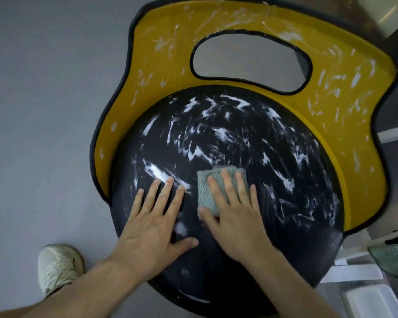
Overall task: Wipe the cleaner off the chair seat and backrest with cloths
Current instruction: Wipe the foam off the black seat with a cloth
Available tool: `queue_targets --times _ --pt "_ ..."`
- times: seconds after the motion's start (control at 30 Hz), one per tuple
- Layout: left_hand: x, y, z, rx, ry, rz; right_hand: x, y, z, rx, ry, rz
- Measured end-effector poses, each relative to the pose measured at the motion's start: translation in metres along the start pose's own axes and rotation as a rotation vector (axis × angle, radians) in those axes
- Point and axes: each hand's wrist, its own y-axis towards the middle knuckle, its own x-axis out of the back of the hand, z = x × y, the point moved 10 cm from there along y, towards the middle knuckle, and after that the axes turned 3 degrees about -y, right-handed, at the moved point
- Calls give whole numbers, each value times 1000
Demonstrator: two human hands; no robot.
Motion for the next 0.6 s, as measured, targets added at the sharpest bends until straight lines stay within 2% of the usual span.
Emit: queue_targets --times 0.07,0.23,0.3,0.47,0.6 --pt "-1 1 2 2 0 -11 -6 3 -1 5 -31 -8" --pt "-11 3 8 21 57 -2 -27 -76 20 36 -16 13" --pt "-12 5 8 13 48 -16 -30 -63 17 42 -19 37" --pt "-7 3 8 22 -19 -62 -1 26 10 21 -58 -48" --pt "1 2 14 45 -9 -72 -13 -25 18 -10 -29 -44"
